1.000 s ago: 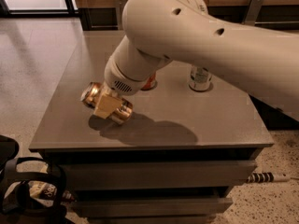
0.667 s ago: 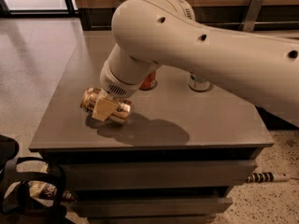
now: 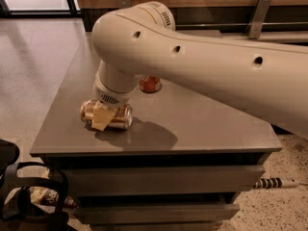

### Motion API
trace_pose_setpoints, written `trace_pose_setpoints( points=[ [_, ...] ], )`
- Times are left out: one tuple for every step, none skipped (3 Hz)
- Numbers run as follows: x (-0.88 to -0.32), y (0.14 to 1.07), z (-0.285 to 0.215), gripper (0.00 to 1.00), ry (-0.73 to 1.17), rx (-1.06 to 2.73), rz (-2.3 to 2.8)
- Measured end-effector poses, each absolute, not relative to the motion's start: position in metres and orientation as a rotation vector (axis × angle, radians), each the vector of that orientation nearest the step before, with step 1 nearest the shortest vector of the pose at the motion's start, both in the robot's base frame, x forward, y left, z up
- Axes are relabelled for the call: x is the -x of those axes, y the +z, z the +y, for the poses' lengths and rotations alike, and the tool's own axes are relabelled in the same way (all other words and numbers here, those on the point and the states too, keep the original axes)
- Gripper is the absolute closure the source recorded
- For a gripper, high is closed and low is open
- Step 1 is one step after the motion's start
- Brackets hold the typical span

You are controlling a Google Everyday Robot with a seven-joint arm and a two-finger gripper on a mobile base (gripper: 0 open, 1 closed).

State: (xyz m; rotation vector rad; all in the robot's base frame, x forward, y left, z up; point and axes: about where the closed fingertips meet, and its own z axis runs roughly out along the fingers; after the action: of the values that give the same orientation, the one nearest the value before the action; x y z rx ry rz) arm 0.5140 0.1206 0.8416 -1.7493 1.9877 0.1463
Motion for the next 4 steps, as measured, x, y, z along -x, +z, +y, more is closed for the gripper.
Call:
trace_pose_setpoints(
  points=[
    [-0.5137,0.8404,0.1219,0.58,0.140,1.750,1.989],
    [-0.5132,0.8411,0.1221,0.33,0.139,1.750,1.987],
    [-0.5125,0.8420,0.1223,0.12,0.137,1.751,1.985],
    [-0.5119,0.8430,0.1224,0.00,0.135,1.751,1.983]
  ],
)
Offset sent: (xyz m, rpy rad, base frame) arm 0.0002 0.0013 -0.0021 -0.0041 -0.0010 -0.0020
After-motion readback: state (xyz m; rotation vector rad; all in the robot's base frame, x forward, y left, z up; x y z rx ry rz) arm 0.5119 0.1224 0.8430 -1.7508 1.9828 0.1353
